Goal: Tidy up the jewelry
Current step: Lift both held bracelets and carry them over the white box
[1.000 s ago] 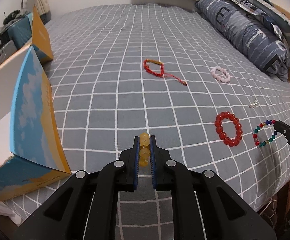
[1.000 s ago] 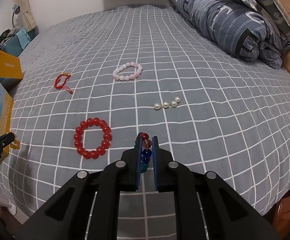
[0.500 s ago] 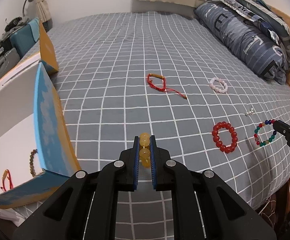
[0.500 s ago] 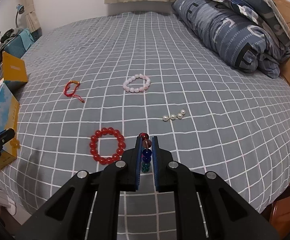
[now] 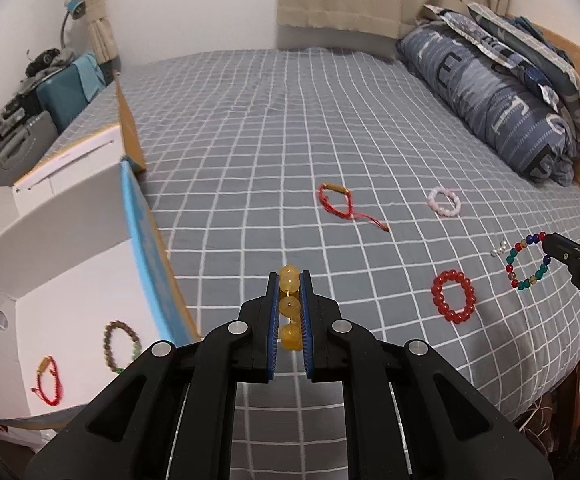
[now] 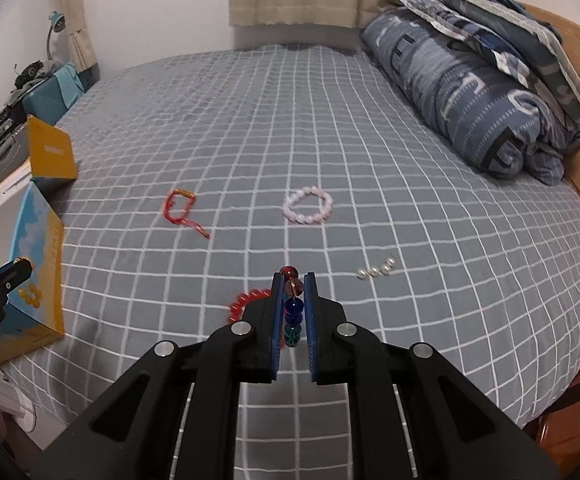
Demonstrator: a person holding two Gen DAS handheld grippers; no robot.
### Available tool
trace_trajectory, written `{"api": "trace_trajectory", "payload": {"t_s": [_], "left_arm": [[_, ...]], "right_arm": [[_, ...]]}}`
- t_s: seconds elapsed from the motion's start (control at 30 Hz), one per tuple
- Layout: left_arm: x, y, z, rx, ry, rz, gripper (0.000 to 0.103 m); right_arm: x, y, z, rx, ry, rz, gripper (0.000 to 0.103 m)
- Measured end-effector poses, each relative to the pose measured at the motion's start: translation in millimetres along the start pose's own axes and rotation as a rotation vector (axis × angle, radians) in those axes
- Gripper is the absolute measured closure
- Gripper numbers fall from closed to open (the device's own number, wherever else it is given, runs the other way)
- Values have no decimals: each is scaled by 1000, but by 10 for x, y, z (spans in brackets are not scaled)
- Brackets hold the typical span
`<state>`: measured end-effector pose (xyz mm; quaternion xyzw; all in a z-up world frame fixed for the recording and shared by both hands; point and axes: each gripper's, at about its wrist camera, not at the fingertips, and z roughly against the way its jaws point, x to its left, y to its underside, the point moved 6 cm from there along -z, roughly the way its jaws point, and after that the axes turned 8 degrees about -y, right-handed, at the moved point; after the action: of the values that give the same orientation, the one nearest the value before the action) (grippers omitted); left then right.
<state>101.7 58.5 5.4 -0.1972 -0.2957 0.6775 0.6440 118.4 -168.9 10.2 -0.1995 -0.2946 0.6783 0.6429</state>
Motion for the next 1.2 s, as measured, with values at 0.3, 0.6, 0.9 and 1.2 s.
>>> {"api": "trace_trajectory", "payload": {"t_s": [0.3,0.6,0.9,1.2], "left_arm": [[481,-119,179,-22,-43,62,94],[1103,-130,319,-39,-101,130,94],[1829,5,428,-24,-178,216,94],[2461,191,528,2,-255,296,94]], "right_arm": [[505,-198,5,-22,-63,56,94],[1113,-326,-48,-28,-133,114,94],[1896,-432,-96,-28,-214,200,94],[2756,-448,-113,-24,-304,299,94]]}}
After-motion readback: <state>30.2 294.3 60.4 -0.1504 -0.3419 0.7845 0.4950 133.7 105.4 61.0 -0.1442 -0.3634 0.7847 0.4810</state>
